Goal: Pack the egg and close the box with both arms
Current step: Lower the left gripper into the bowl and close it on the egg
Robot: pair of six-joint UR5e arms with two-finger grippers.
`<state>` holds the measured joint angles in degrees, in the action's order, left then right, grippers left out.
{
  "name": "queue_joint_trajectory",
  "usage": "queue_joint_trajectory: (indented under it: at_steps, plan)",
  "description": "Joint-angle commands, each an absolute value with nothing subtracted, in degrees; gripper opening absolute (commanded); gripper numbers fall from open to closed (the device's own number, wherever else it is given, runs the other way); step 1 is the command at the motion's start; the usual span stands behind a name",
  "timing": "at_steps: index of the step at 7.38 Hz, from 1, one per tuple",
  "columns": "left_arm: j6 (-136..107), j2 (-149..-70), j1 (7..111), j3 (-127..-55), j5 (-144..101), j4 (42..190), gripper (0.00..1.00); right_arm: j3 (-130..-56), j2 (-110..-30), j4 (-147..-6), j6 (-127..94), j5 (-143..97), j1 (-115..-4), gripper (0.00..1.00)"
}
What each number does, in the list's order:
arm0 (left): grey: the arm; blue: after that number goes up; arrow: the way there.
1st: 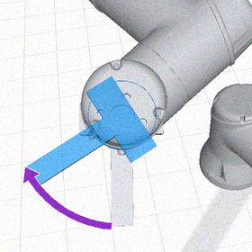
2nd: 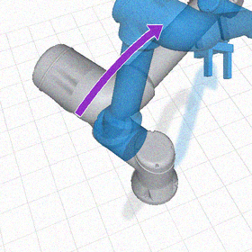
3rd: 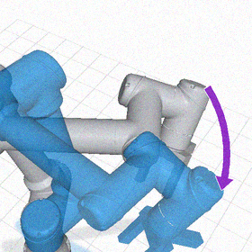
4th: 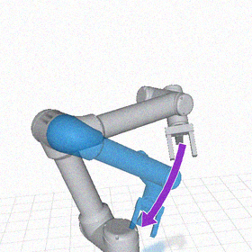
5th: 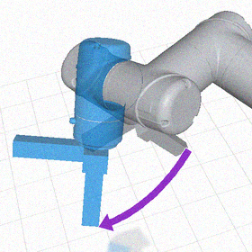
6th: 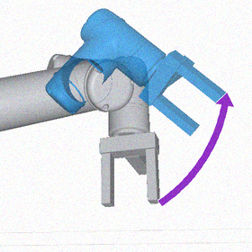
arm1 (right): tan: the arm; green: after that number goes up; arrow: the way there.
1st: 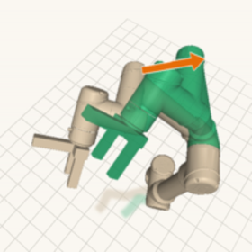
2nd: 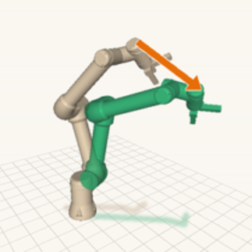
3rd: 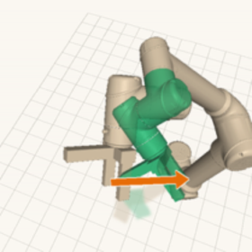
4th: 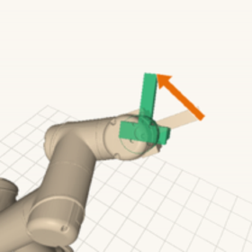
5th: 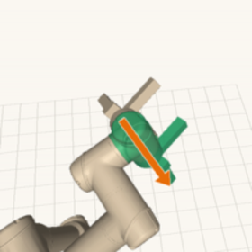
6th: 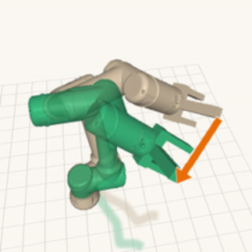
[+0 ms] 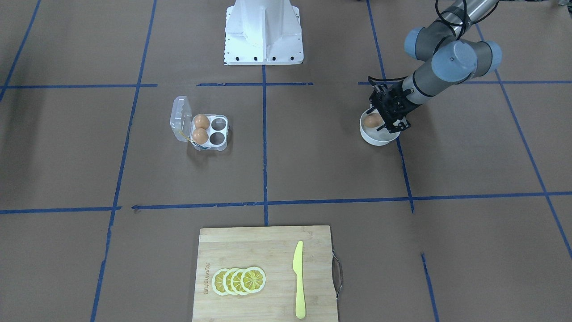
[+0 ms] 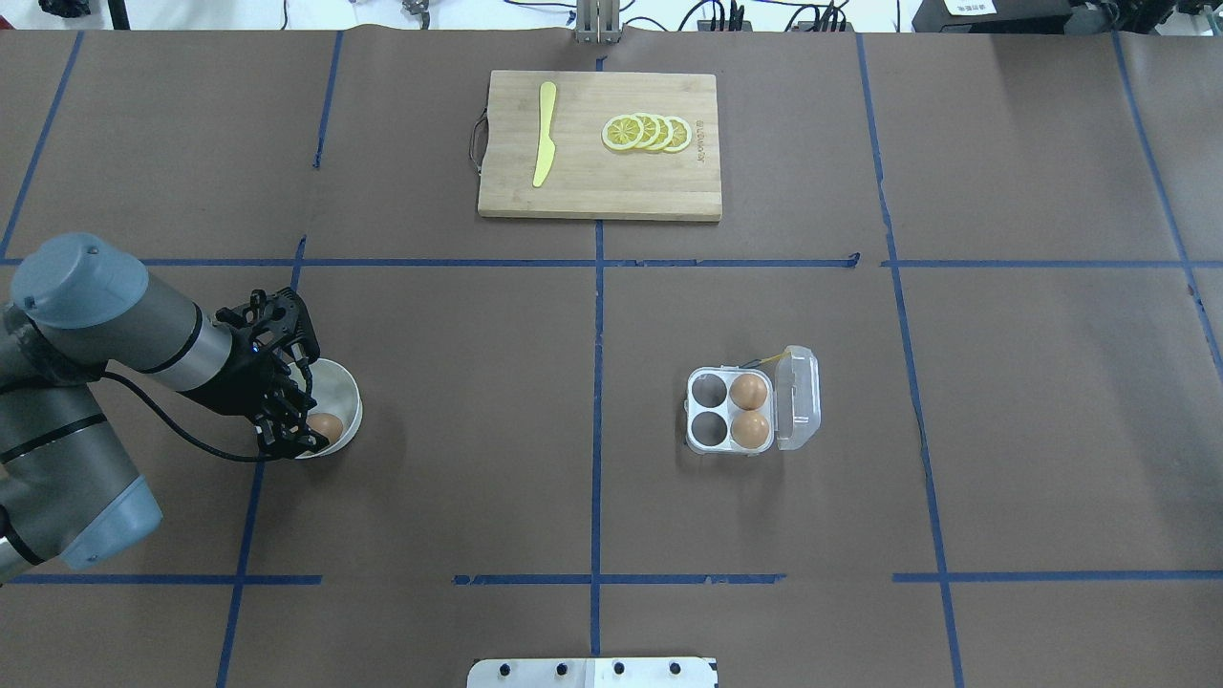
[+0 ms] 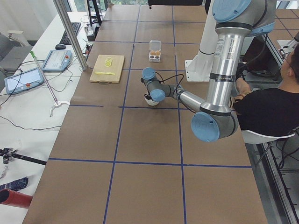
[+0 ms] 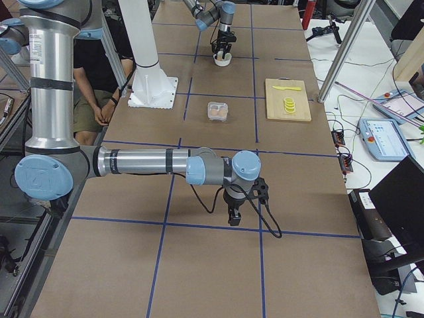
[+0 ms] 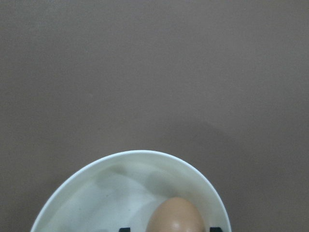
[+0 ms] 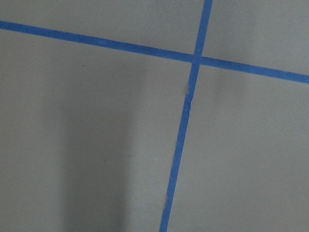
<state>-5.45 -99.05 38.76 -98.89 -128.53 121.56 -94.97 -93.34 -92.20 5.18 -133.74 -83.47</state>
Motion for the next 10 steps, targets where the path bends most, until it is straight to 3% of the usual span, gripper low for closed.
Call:
queue_joint_trajectory:
  at_steps: [1, 7, 10]
  plan:
    - [-5.45, -99.05, 38.76, -98.61, -127.97, 121.55, 0.63, -94.83, -93.34, -92.20, 5.19, -133.77, -83.41, 1.00]
    - [-5.36, -98.97, 38.76, -98.09, -127.00, 121.55, 0.63, -94.75, -93.34, -92.20, 5.19, -133.86, -83.41, 1.00]
    - [-5.45, -98.88, 38.76, -98.09, -126.74, 121.55, 0.33, -94.75, -93.34, -92.20, 5.19, -133.86, -83.41, 1.00]
